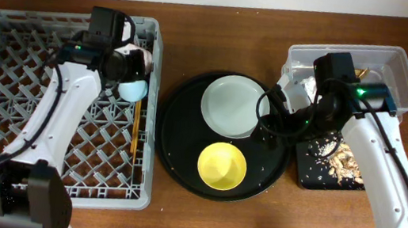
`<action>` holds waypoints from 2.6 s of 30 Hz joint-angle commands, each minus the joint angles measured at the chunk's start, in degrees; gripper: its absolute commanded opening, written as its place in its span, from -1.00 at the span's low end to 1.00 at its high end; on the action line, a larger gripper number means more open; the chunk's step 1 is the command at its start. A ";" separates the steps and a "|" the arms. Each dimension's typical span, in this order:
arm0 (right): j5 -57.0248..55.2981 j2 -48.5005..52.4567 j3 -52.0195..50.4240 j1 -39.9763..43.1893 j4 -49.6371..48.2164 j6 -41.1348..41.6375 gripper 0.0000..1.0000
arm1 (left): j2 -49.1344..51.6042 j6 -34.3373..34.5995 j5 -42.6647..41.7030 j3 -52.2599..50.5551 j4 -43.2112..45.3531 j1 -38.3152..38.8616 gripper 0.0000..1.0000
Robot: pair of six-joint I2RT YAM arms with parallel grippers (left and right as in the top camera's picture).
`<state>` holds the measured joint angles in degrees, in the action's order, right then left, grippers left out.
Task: Sort waste into correct bins and load items into the dishwasher rack
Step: 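Lower the blue cup upside down into the rack and open the left gripper, then reach the left gripper to the yellow bowl on the black tray and grasp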
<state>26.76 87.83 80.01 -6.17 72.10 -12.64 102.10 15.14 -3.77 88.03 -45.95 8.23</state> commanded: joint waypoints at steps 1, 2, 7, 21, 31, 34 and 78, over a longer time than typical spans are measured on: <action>-0.70 0.02 -0.42 0.20 0.04 -0.15 0.97 | -6.69 -1.07 3.89 4.79 -1.27 -0.13 -1.00; -0.70 0.02 -0.42 0.20 0.04 -0.15 0.97 | -7.23 -1.05 4.26 4.79 -1.68 -0.13 -1.00; -0.70 0.02 -0.42 0.20 0.04 -0.15 0.97 | -4.26 -1.05 5.09 3.87 -4.04 -0.13 -1.00; -0.72 0.02 -0.42 0.20 0.04 -0.15 0.97 | 5.05 -1.05 4.83 6.10 -6.12 -0.13 -1.00; -0.72 0.02 -0.42 0.20 0.04 -0.15 0.97 | -18.23 -1.09 -2.45 8.02 -23.82 -0.13 0.98; -0.72 0.02 -0.42 0.20 0.04 -0.15 0.97 | -18.88 -1.09 -2.49 8.00 -30.95 -0.13 0.98; -6.49 0.07 6.40 43.69 -2.73 6.54 0.97 | 12.41 3.69 7.69 -9.07 1.57 51.63 -0.81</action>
<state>20.78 87.94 85.47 37.47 69.17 -6.20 114.04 18.26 2.87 79.31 -44.34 59.88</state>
